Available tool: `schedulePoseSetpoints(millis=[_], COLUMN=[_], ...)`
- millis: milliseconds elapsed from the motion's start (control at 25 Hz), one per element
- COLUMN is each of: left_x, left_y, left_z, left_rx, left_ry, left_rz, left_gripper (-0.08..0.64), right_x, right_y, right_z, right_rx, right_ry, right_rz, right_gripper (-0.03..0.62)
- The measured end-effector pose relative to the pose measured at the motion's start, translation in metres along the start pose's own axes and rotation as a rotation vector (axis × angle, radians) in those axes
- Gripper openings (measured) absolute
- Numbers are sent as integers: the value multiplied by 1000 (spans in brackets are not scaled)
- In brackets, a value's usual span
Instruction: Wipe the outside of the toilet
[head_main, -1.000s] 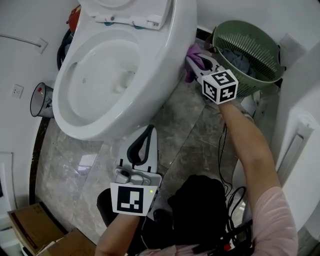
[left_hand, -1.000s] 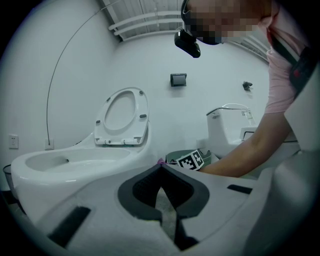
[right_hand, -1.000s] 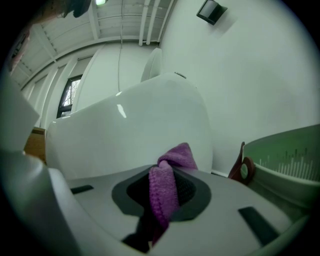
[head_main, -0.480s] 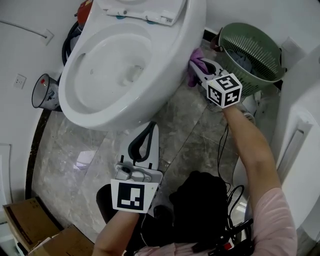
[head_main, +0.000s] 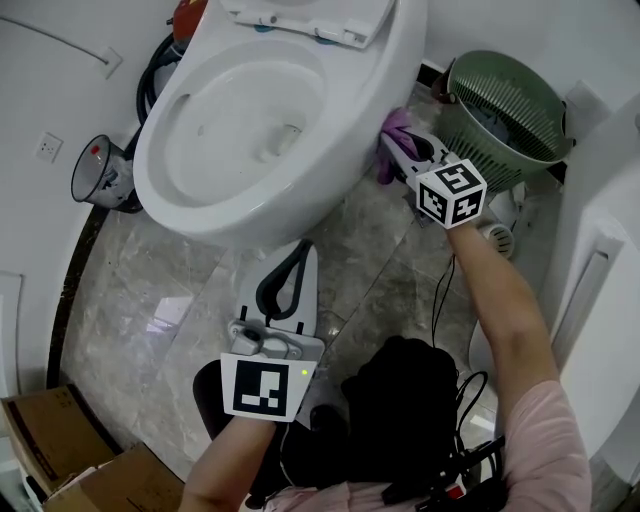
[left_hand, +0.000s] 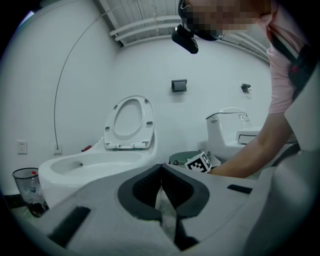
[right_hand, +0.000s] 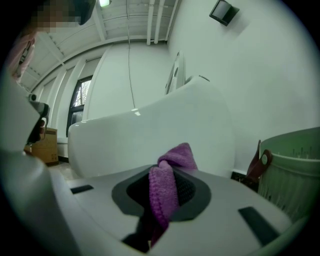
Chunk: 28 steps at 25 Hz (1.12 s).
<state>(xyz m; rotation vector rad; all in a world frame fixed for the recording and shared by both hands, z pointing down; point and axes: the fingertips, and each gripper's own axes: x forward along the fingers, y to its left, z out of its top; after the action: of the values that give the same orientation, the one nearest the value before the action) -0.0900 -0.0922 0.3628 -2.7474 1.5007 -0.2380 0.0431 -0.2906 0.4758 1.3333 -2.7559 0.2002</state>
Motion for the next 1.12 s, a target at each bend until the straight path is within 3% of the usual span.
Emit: schedulePoseSetpoints(millis=[560,1120], left_x=[-26,-48], left_y=[5,12], left_z=[0,-5], left_rx=[-12,-31], left_ry=[-24,-25], left_rz=[24,58], left_gripper=[9,8], right_x=[-9,-18], right_y=[53,130], right_z=[2,-4], right_rx=[-22,-32], right_ry=[-7,-9], right_rz=[77,211], right_gripper=[58,58])
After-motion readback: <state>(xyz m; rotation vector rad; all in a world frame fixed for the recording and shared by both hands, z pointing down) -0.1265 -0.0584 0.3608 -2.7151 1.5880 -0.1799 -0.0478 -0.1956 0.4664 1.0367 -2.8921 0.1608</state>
